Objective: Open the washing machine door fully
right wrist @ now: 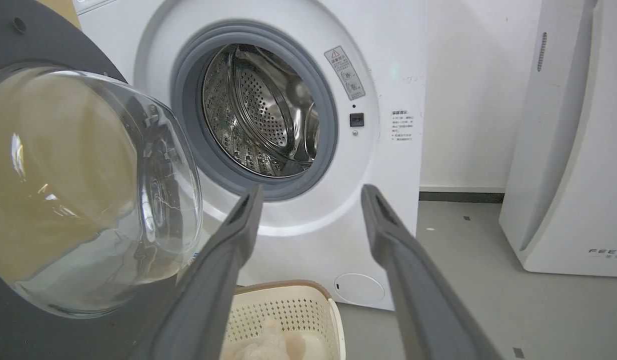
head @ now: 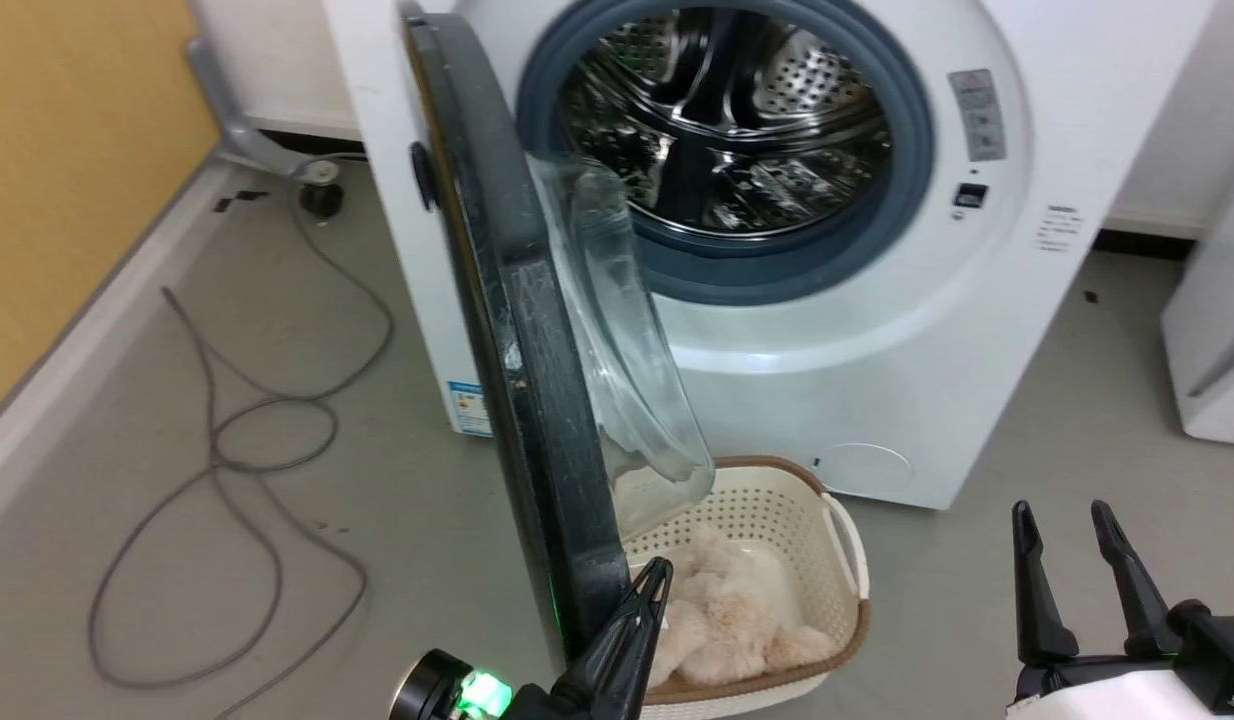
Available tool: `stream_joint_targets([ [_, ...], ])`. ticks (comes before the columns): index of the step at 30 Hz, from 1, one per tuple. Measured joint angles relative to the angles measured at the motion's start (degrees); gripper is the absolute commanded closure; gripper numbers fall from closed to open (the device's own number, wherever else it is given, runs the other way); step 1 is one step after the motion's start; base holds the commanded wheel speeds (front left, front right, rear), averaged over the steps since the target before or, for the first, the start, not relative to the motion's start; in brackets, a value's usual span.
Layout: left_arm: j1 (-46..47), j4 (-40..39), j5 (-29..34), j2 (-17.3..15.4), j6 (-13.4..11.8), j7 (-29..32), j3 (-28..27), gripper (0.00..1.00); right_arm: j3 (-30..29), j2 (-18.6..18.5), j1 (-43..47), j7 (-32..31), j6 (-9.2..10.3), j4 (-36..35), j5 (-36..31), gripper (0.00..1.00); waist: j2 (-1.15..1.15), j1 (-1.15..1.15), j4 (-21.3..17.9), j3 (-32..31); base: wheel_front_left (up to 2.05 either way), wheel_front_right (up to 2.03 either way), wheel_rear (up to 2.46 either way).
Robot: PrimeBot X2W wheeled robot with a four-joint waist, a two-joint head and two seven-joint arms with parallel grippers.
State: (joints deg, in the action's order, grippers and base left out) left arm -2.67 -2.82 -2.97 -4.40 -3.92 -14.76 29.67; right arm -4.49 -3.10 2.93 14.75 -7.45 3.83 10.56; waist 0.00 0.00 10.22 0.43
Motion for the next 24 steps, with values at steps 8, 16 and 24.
stream_joint_targets([
  [8, -1.48, -0.69, 0.02, 0.16, 0.13, -0.01, -0.36, 1.0, 0.32, 0.02, 0.0, 0.0, 0.0, 0.07, 0.01, 0.0, 0.0, 0.0, 4.21, -0.42, 0.0, 0.0, 0.0],
  [16, -2.0, -0.65, 0.24, 0.13, 0.29, -0.41, -2.75, 1.0, 0.69, 0.05, 0.0, 0.0, 0.0, 0.05, 0.0, 0.0, 0.0, 0.0, 9.27, -0.29, 0.0, 0.0, 0.0],
  [24, -2.21, -0.57, -0.2, -0.43, -1.15, -0.36, -7.78, 1.0, 0.67, 0.05, -0.01, -0.01, 0.0, 0.01, -0.02, 0.0, 0.0, 0.0, 12.12, 0.56, 0.0, 0.0, 0.0],
])
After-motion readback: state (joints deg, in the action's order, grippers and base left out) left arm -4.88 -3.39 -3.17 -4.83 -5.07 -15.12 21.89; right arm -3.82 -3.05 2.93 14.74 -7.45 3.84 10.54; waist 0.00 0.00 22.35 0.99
